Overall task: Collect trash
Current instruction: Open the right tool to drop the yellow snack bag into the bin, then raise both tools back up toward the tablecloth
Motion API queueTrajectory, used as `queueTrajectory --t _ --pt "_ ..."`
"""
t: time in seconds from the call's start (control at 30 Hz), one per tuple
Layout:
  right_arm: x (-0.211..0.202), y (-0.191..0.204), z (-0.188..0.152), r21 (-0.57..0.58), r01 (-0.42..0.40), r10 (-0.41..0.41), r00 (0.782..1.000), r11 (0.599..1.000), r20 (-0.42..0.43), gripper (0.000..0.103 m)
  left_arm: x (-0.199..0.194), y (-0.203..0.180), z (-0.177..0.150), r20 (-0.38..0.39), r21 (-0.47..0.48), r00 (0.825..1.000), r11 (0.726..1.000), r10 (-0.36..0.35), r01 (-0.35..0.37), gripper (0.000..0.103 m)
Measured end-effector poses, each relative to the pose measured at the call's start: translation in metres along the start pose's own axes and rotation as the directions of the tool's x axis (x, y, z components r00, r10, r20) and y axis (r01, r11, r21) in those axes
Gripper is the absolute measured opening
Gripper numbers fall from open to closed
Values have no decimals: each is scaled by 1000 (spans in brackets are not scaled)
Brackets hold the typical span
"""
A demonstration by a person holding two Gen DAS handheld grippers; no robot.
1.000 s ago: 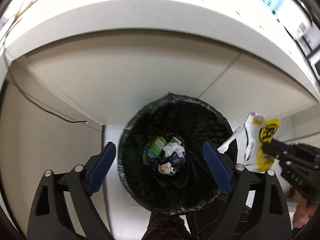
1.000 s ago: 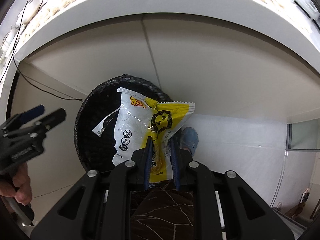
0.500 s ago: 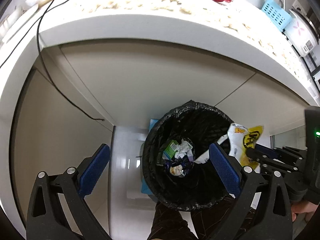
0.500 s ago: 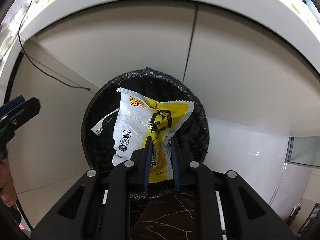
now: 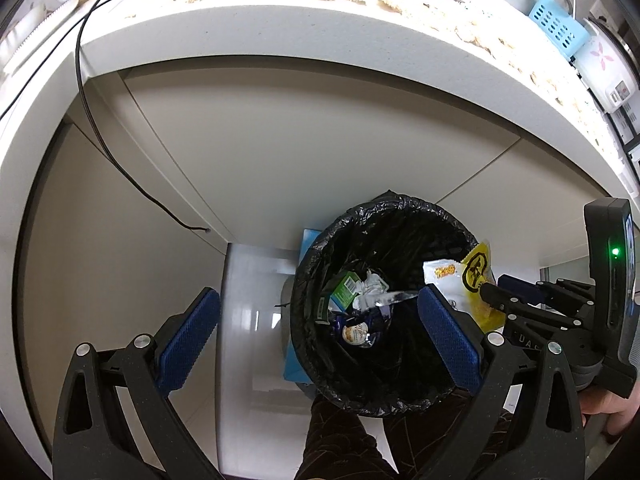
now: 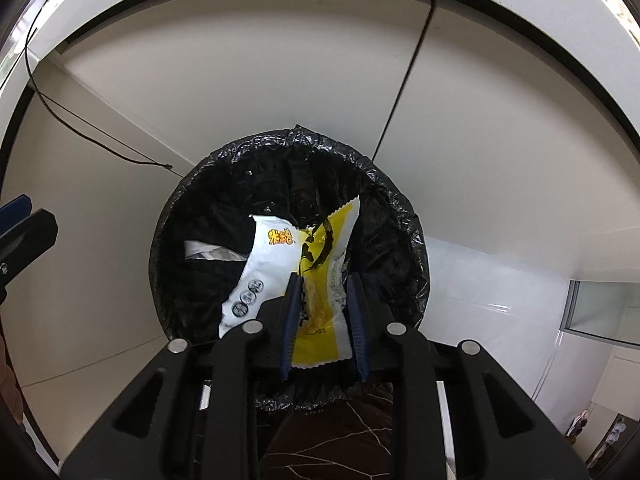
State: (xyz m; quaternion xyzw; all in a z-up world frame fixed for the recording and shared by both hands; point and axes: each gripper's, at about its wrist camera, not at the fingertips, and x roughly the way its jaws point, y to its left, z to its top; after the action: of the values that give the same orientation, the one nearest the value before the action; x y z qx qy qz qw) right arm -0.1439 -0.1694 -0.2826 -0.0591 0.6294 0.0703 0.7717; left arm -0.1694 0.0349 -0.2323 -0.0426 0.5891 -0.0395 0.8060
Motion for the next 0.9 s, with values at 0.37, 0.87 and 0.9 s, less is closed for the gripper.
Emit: queueTrajectory --t 0.37,0.87,0.9 --pt "-25 -10 3 54 29 -33 996 998 78 84 -6 -4 1 6 5 1000 1000 -7 7 97" --pt "-123 -32 24 112 31 -61 958 993 280 93 -67 -11 35 90 2 996 1000 -10 9 97" --pt "-130 -32 26 109 26 -57 956 994 289 93 -71 -12 38 95 3 995 1000 -17 16 97"
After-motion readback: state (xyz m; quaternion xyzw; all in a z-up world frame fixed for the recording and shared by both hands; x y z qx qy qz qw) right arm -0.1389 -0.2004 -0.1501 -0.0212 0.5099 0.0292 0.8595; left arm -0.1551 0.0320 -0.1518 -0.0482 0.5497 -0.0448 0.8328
